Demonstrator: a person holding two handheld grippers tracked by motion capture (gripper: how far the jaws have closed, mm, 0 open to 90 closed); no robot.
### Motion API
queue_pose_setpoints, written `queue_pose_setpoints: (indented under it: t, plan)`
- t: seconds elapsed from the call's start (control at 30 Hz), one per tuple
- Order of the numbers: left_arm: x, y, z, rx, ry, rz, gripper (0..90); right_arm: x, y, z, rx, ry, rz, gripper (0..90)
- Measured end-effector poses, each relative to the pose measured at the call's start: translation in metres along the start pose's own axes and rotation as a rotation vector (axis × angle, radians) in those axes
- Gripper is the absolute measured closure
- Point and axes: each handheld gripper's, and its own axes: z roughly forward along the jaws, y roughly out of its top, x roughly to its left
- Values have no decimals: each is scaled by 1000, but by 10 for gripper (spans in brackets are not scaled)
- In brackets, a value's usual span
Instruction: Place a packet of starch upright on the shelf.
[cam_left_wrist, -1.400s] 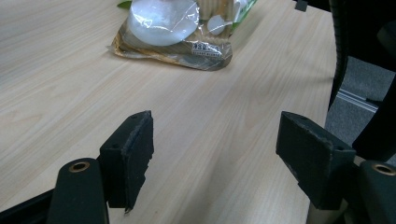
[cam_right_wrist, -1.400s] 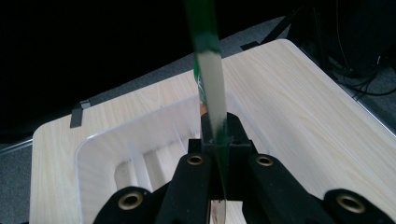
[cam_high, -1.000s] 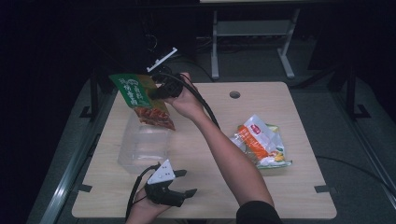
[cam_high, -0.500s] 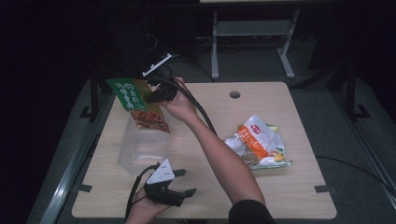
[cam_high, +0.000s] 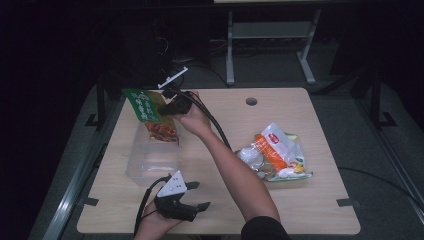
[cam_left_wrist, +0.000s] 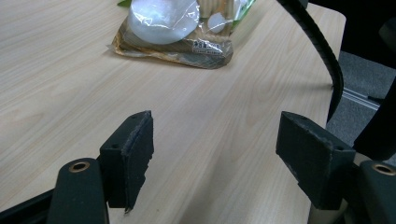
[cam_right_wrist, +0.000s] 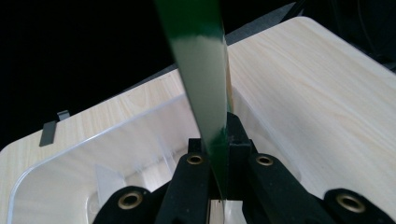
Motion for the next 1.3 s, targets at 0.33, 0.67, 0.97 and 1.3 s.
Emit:
queue_pose_setpoints:
  t: [0.33, 0.67, 0.97, 1.3]
  plan:
    - [2, 0, 2, 6, 1, -1, 273, -9, -10, 2, -14, 12, 26, 897]
    - [2, 0, 4, 13, 1, -5, 273, -12, -9, -4, -7, -9, 41, 712]
    - [2, -1, 6, 18, -4, -3, 273, -15, -17, -19, 3, -14, 50, 582]
    - [2, 0, 8, 25, -4, 6, 271, -21, -32, -43, 8, -48, 65, 539]
